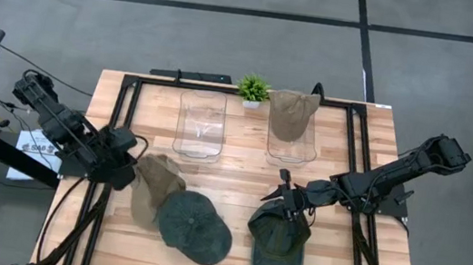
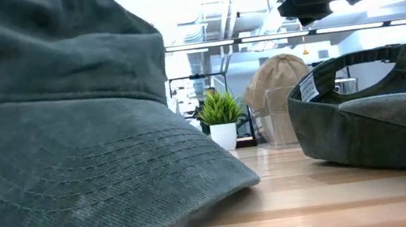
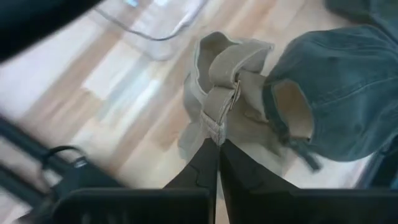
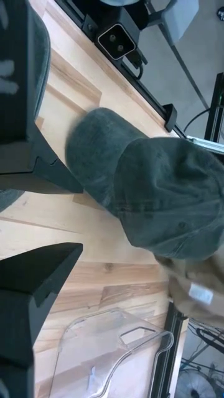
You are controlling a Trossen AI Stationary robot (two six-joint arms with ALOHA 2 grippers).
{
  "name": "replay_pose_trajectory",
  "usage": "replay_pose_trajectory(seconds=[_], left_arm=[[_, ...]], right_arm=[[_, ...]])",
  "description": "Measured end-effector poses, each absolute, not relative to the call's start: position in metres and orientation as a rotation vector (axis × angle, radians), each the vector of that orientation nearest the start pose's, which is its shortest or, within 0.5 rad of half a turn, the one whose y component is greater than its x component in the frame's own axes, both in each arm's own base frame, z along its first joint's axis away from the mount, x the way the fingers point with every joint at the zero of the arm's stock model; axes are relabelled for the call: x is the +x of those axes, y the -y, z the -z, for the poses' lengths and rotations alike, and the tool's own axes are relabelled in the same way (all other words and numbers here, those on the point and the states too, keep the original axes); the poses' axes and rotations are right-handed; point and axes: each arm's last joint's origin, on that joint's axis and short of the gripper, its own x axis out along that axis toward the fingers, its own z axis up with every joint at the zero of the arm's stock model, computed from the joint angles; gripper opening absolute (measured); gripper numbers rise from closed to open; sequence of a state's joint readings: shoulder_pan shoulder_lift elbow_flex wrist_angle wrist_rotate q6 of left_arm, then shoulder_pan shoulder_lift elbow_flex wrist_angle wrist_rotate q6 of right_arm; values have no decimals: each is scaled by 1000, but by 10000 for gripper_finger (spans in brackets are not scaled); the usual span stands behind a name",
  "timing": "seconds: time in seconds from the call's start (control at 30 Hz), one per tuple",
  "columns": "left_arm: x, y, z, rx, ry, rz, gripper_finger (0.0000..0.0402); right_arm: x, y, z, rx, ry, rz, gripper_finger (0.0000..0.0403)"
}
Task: Pick & Place hat
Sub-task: Put the brown cap into the right transparent bin
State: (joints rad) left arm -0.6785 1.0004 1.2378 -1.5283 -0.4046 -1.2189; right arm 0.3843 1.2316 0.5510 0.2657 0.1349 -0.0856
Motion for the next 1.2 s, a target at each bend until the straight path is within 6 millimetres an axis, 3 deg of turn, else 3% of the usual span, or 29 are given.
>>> replay_pose_trajectory(seconds=[0.8, 1.2], left_arm=[[103, 49, -387, -403, -913, -457, 5], [88, 28, -401, -394, -834, -467, 5]], right_arm=[[232, -90, -206, -191, -392, -263, 129], [232, -90, -206, -192, -395, -263, 129]])
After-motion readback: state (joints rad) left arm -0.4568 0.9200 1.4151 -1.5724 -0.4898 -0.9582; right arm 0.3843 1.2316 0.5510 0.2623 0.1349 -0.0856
